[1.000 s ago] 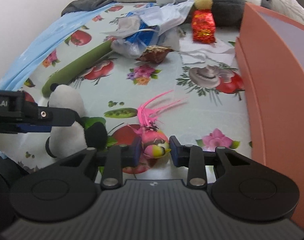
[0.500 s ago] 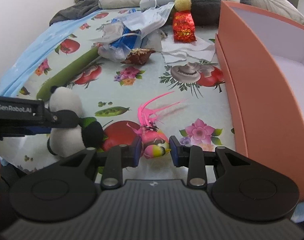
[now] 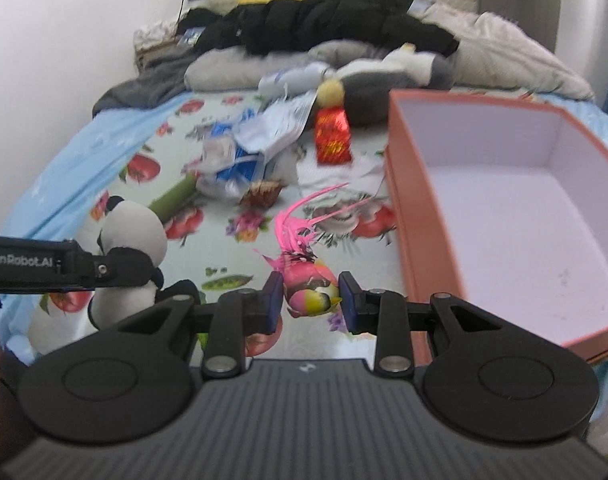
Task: Organize soft objects
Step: 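Carry the panda and pink bird over the pink box with both grippers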
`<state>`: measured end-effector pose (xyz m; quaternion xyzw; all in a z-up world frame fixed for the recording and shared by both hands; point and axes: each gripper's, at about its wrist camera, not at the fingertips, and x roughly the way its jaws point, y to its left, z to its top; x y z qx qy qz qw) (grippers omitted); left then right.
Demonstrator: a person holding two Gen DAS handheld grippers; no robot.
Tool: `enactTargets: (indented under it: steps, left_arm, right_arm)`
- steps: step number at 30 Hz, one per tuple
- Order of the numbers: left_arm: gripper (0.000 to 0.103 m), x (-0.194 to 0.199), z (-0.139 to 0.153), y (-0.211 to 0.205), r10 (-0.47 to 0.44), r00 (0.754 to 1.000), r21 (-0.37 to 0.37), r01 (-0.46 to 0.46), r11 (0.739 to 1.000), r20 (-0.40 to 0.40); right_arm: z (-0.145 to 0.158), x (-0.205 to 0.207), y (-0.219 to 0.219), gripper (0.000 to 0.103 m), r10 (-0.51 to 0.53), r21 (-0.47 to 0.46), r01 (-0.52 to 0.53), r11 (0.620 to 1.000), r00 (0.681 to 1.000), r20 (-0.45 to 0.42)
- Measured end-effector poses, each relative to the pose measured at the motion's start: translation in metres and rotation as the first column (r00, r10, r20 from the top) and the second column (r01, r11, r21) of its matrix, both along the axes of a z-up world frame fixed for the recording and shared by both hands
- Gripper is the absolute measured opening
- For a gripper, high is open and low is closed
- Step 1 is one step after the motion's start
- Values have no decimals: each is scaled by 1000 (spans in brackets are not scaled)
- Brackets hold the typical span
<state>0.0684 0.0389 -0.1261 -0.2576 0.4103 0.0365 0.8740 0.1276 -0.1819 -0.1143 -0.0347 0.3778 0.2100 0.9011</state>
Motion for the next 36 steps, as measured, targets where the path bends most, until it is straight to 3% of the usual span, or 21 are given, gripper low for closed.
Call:
enactTargets:
  steps: [19, 28, 36]
  left_arm:
    - [48, -80, 114, -51, -77, 978, 73, 64, 995, 192]
    - [48, -78, 123, -83, -174, 964, 71, 163, 984, 199]
    - [48, -54, 121, -123, -297, 936, 46, 293, 955, 191]
  right_arm:
    - [89, -80, -44, 34, -48, 71, 37, 997, 984, 171]
    - [102, -90, -77, 34, -135, 74, 123, 990, 973, 185]
    - [98, -94, -113, 34, -242, 72, 233, 970, 954, 178]
